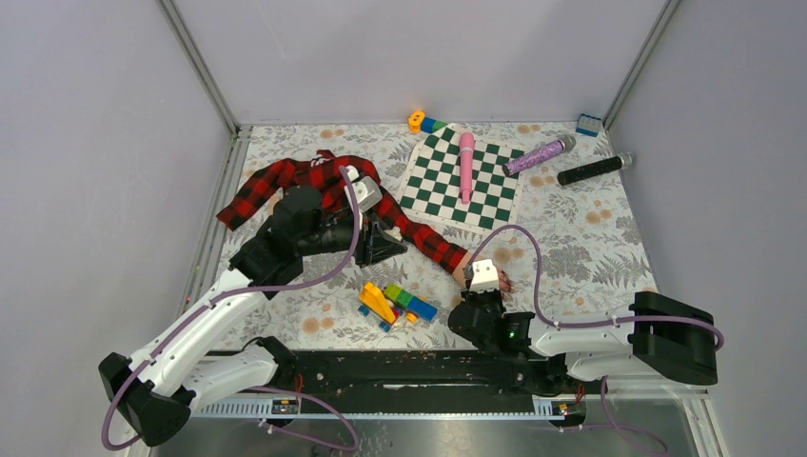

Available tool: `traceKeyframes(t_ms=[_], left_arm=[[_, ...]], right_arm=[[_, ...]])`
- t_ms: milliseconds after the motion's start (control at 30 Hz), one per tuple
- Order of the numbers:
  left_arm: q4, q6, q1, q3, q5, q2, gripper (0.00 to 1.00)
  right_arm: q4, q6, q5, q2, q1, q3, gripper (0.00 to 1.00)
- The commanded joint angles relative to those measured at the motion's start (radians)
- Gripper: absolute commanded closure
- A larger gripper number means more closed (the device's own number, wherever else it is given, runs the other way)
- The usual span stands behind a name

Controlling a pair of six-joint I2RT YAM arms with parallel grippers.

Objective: Paint the nails
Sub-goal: Paint the nail polish on the nail.

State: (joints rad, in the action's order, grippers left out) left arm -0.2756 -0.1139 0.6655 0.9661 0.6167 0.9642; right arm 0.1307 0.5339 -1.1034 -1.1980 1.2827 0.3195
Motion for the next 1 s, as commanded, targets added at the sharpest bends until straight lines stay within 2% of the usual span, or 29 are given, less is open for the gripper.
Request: traceKeyframes(t_ms=[0, 967], left_arm=[[0.061, -0.004, 0.002, 0.016, 0.001, -0.006, 1.0], [0.063, -0.007, 0.002, 0.015, 0.003, -0.008, 1.0]], right_arm=[[-0.038, 0.039, -0.063, 0.0, 0.012, 0.032, 1.0], [-0.176, 0.124, -0.086, -0.041, 0.013, 0.074, 1.0]])
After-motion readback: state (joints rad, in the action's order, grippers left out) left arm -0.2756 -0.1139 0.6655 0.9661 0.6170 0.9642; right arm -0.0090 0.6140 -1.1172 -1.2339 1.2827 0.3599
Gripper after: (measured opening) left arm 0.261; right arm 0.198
